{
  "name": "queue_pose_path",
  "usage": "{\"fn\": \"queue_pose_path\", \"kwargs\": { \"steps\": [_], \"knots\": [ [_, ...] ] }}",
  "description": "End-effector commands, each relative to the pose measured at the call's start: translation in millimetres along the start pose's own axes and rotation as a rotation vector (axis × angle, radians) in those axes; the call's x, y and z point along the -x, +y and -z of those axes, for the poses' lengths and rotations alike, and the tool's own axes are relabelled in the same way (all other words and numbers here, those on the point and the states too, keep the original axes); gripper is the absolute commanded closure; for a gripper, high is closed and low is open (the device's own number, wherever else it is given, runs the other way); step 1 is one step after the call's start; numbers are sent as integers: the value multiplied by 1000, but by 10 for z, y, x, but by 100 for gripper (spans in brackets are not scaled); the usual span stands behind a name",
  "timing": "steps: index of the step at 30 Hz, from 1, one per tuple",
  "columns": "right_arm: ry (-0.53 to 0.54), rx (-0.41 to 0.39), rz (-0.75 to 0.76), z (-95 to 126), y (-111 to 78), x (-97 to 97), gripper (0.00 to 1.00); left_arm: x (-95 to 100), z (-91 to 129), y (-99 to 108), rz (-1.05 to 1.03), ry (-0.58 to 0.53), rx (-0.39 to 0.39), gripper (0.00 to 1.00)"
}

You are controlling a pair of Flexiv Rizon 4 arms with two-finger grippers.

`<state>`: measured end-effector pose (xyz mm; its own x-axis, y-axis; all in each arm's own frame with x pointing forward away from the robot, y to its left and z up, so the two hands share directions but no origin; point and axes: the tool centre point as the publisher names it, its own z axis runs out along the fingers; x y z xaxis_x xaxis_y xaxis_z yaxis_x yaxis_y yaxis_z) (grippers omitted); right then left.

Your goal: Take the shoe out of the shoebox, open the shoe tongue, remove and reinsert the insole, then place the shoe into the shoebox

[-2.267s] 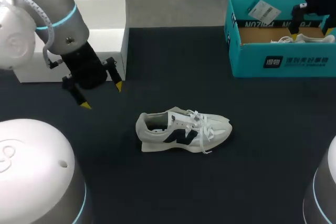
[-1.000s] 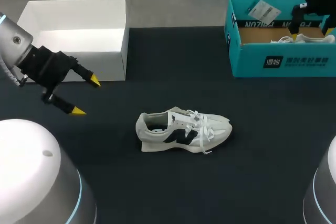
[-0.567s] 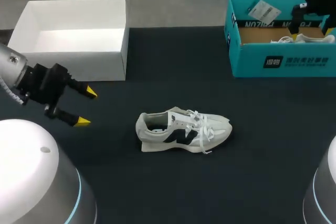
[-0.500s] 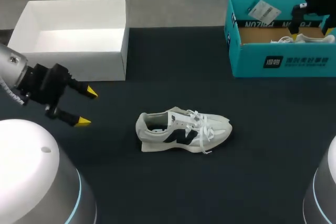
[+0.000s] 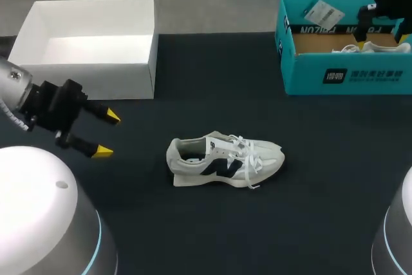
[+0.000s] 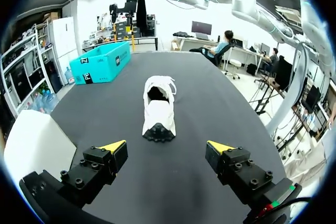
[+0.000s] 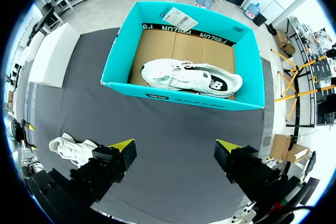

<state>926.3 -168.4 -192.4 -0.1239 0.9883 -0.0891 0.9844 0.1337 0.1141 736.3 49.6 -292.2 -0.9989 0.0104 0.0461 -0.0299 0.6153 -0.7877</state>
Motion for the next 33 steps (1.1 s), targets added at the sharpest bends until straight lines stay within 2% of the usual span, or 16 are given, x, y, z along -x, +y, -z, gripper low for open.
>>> {"fn": "queue_pose_path", "kwargs": {
  "steps": [1,9,19,33],
  "knots": [
    [0,3,-1,-5,-11,-1,0,113,-5,168,140,115,-168,0],
    [0,3,-1,-5,-11,-1,0,65,-27,333,74,80,-249,0],
    [0,3,-1,-5,-11,-1,0,111,-141,409,29,24,-220,0],
    [0,3,-1,-5,-11,-1,0,110,-151,414,31,29,-215,0]
  ]
}}
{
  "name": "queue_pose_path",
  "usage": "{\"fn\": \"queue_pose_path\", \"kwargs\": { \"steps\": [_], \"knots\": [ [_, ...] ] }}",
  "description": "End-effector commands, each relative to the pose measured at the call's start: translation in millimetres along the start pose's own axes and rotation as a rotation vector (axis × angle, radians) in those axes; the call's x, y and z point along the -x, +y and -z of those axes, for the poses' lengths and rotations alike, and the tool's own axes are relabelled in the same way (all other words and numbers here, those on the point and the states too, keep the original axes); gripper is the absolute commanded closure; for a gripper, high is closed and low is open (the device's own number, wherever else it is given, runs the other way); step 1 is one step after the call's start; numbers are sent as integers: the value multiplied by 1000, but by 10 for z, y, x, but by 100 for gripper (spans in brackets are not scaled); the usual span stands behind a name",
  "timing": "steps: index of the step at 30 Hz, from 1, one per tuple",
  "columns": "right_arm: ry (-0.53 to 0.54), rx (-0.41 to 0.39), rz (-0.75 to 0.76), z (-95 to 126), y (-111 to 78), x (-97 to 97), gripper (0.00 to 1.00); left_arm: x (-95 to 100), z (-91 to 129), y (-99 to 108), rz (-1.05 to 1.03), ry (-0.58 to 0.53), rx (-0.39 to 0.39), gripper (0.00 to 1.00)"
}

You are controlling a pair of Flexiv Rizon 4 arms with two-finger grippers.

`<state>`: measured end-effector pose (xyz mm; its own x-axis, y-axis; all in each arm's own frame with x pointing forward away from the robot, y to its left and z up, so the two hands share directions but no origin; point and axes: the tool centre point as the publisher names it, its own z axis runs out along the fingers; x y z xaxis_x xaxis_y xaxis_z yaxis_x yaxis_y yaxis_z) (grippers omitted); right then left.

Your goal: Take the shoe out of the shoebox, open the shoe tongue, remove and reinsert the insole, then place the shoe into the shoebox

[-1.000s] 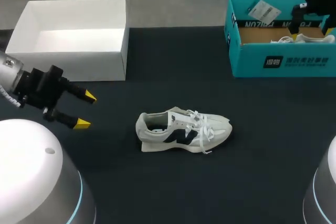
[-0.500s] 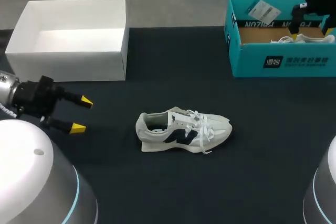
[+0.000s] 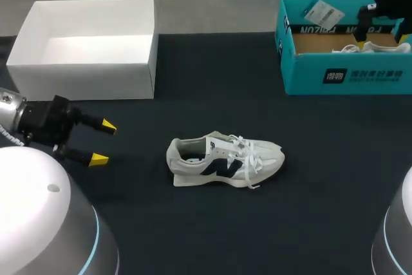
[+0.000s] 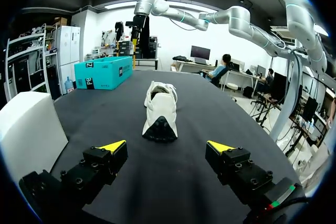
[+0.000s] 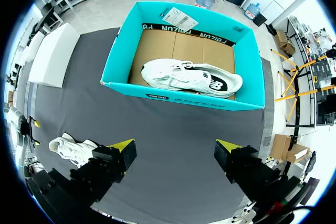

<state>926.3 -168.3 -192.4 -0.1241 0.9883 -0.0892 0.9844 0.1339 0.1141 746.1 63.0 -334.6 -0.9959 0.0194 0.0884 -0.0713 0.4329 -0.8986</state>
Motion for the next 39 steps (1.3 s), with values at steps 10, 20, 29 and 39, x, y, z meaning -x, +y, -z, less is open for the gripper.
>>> {"fn": "queue_pose_path", "kwargs": {
  "steps": [10,20,29,39],
  "knots": [
    [0,3,-1,-5,-11,-1,0,-6,-1,0,0,-1,1,0],
    [0,3,-1,-5,-11,-1,0,-90,-251,24,13,-5,-14,0],
    [0,3,-1,-5,-11,-1,0,-114,-679,75,13,-49,-12,0],
    [0,3,-1,-5,-11,-1,0,-149,-1117,60,-5,-53,-17,0]
  ]
}}
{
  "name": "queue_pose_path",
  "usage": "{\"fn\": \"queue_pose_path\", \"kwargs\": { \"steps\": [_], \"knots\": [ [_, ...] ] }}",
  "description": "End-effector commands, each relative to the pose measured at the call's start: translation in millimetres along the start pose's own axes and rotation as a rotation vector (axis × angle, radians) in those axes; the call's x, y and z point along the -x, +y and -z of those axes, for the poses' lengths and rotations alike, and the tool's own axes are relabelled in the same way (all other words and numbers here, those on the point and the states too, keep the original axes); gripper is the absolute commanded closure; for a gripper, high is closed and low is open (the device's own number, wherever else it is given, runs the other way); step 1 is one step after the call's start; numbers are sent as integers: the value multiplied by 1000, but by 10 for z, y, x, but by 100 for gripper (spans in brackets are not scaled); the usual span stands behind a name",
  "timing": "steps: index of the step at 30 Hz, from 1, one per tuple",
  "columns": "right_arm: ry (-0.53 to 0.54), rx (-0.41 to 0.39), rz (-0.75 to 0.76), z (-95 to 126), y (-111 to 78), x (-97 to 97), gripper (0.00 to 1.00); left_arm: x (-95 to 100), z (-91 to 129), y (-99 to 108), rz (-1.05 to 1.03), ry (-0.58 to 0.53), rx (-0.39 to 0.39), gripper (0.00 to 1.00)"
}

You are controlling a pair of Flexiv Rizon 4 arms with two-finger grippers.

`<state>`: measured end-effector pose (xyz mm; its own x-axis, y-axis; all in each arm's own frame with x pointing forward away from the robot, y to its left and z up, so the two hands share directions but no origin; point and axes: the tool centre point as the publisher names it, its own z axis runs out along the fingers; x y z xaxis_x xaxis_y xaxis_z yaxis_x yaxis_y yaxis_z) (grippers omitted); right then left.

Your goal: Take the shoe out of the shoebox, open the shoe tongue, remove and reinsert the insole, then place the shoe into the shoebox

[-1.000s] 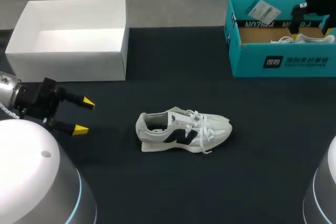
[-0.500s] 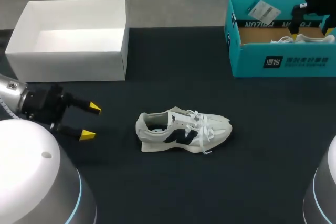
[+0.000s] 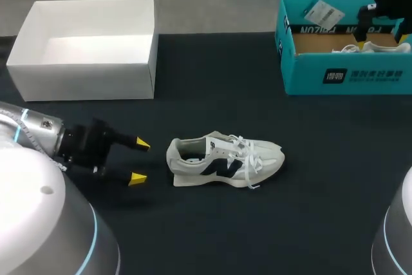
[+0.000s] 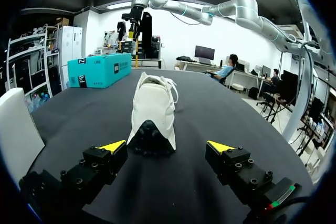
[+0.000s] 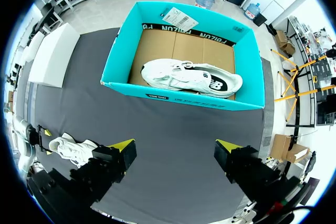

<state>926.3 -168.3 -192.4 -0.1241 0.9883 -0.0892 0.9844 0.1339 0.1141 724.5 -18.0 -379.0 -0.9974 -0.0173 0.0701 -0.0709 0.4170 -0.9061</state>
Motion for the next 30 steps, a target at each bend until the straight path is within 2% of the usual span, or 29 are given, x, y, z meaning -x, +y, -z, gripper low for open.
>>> {"fn": "queue_pose_path", "kwargs": {
  "steps": [1,9,30],
  "knots": [
    [0,3,-1,-5,-11,-1,0,11,-223,-6,-2,-11,-2,0],
    [0,3,-1,-5,-11,-1,0,95,-531,-58,3,-28,-6,0],
    [0,3,-1,-5,-11,-1,0,338,-910,20,19,-87,-3,0]
  ]
}}
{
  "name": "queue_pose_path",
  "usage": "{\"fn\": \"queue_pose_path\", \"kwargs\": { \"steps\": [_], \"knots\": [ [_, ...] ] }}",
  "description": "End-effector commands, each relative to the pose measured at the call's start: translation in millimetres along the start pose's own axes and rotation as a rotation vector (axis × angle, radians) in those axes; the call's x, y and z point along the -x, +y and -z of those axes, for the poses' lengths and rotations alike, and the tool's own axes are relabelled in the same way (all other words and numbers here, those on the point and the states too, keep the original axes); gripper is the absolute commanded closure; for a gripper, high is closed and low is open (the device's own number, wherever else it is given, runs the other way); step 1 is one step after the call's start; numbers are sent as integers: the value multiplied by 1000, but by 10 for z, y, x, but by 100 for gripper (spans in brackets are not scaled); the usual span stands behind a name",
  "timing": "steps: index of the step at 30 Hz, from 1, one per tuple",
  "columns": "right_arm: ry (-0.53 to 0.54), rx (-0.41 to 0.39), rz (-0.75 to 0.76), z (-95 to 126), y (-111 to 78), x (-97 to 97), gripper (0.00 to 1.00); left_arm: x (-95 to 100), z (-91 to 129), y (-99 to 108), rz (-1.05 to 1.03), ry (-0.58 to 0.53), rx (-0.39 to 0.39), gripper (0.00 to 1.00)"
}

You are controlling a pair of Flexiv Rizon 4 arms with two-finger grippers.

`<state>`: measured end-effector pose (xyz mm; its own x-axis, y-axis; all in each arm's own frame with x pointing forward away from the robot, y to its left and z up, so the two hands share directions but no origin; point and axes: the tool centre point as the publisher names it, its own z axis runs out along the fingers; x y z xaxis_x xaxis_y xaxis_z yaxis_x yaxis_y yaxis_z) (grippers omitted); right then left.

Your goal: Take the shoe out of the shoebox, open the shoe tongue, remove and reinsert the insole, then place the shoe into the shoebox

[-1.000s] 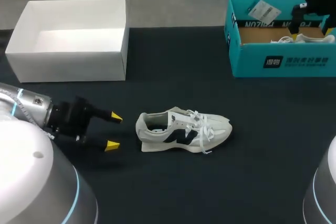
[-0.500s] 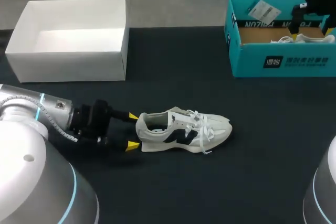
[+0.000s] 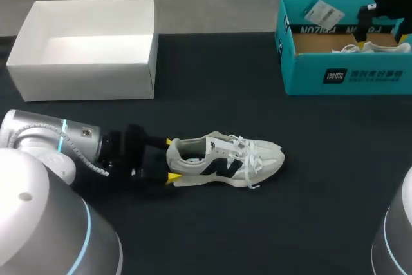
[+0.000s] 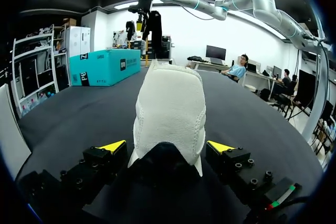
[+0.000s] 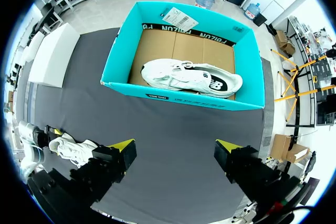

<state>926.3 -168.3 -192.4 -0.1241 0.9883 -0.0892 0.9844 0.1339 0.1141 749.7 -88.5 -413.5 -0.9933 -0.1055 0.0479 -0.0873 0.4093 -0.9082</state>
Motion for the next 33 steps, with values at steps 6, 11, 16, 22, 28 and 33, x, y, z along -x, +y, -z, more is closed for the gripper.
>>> {"fn": "queue_pose_path", "kwargs": {
  "steps": [6,11,16,22,28,33],
  "knots": [
    [0,3,-1,-5,-11,-1,0,124,-216,36,11,11,11,0],
    [0,3,-1,-5,-11,-1,0,169,-246,52,10,25,24,0],
    [0,3,-1,-5,-11,-1,0,193,-248,34,11,41,24,42],
    [0,3,-1,-5,-11,-1,0,158,-245,59,12,57,28,100],
    [0,3,-1,-5,-11,-1,0,147,-237,83,23,60,34,100],
    [0,3,-1,-5,-11,-1,0,147,-237,83,23,60,34,100]
  ]
}}
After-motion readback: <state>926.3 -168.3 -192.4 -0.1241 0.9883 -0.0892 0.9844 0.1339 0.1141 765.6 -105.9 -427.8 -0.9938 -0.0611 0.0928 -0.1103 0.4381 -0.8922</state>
